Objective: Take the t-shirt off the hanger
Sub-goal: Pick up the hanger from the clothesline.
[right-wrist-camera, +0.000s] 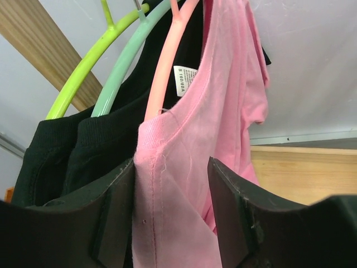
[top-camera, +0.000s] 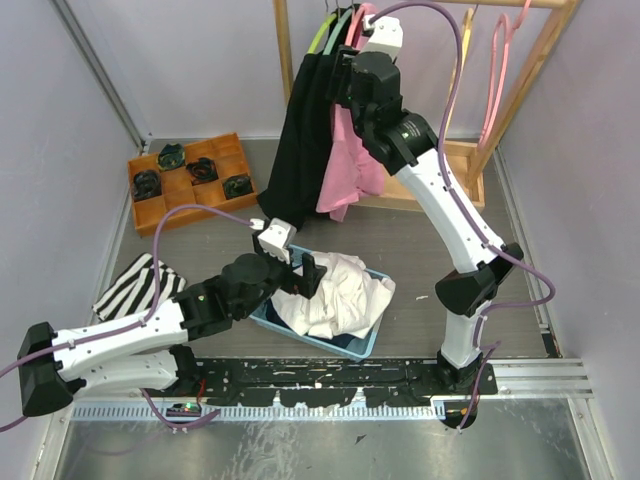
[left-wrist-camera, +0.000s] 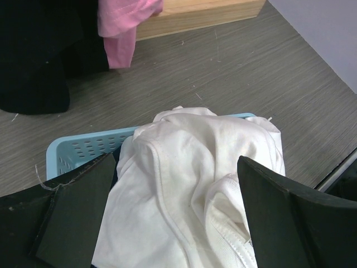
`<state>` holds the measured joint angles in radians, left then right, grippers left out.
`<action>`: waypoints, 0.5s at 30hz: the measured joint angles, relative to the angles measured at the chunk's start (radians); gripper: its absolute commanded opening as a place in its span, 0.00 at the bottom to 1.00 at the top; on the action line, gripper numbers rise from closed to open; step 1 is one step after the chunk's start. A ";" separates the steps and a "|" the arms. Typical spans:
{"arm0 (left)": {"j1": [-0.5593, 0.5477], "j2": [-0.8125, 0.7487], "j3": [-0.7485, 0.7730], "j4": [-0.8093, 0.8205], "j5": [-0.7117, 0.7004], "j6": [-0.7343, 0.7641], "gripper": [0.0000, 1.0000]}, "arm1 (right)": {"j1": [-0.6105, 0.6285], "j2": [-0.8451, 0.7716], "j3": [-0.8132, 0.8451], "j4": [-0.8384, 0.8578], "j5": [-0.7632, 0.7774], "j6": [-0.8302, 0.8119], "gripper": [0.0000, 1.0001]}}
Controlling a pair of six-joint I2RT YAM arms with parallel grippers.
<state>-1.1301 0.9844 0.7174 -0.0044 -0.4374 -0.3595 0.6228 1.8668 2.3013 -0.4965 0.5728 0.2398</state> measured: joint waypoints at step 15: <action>0.000 0.009 0.012 -0.001 -0.001 0.015 0.98 | -0.056 0.001 0.018 -0.009 -0.040 -0.010 0.49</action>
<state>-1.1301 0.9932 0.7292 -0.0051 -0.4381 -0.3447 0.5667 1.8675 2.3192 -0.5053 0.5331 0.2295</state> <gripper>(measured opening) 0.980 0.496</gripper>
